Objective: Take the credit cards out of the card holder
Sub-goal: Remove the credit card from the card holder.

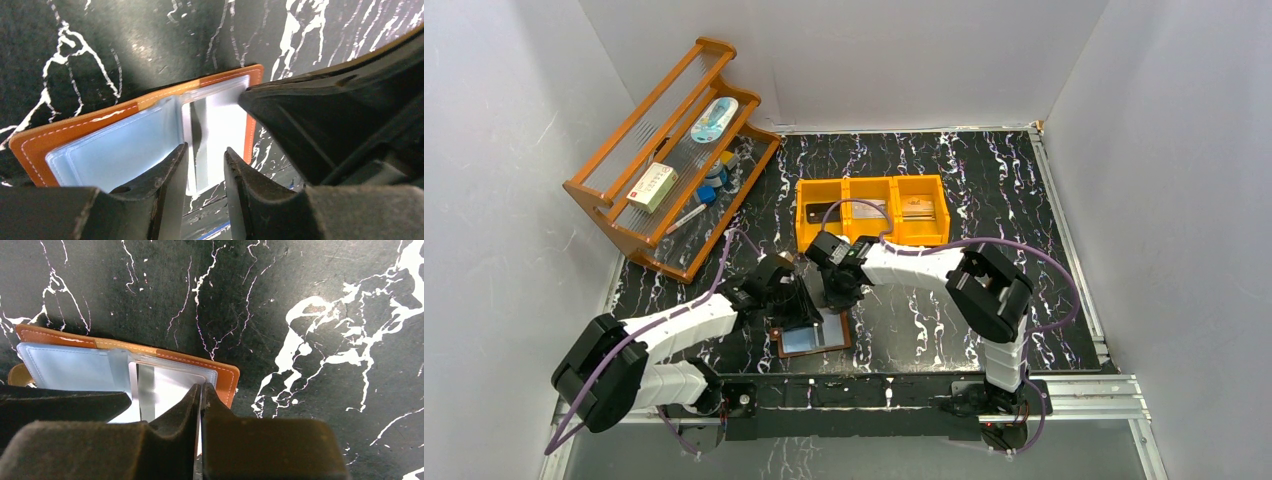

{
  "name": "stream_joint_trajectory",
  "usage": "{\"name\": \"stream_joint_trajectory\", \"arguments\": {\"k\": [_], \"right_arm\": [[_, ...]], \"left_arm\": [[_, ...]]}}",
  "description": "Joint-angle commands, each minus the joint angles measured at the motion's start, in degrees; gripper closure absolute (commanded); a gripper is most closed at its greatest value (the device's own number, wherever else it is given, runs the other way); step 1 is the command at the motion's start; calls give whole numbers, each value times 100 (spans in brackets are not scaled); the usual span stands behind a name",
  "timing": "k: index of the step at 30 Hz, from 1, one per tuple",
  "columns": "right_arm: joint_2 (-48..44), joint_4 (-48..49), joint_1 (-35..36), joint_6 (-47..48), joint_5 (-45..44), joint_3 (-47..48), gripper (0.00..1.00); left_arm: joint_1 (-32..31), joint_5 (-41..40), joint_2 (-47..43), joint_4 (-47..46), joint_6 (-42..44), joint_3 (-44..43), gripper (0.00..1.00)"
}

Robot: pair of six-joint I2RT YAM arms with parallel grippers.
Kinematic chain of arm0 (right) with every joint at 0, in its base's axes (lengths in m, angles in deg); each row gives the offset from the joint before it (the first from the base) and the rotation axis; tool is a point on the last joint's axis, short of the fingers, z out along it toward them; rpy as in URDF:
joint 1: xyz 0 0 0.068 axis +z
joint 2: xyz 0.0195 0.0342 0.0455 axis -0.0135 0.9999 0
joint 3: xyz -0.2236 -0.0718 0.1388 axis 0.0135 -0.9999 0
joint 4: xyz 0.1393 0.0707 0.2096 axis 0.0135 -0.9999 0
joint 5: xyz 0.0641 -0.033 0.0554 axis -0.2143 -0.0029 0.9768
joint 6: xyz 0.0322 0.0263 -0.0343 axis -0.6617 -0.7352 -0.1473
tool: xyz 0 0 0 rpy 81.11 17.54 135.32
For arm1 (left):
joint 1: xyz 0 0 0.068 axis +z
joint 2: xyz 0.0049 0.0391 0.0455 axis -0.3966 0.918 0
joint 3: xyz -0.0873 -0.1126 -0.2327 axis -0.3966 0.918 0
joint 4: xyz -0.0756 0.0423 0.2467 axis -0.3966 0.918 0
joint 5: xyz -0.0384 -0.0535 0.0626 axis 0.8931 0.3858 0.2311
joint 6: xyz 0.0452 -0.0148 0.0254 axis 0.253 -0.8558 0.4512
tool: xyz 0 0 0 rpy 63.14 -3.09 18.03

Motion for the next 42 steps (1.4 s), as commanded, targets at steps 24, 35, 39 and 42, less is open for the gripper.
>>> {"name": "stream_joint_trajectory", "arguments": {"k": [24, 35, 39, 42], "right_arm": [[134, 407, -181, -154, 708, -675, 93], [114, 630, -194, -153, 981, -799, 93], [85, 696, -189, -153, 1048, -846, 94], [68, 728, -194, -146, 1101, -857, 95]], "left_arm": [[30, -677, 133, -501, -1319, 881, 80], [37, -517, 452, -2023, -1927, 1366, 86], [37, -506, 604, -2181, -1707, 1177, 86], [37, -575, 706, -2031, -1515, 952, 97]]}}
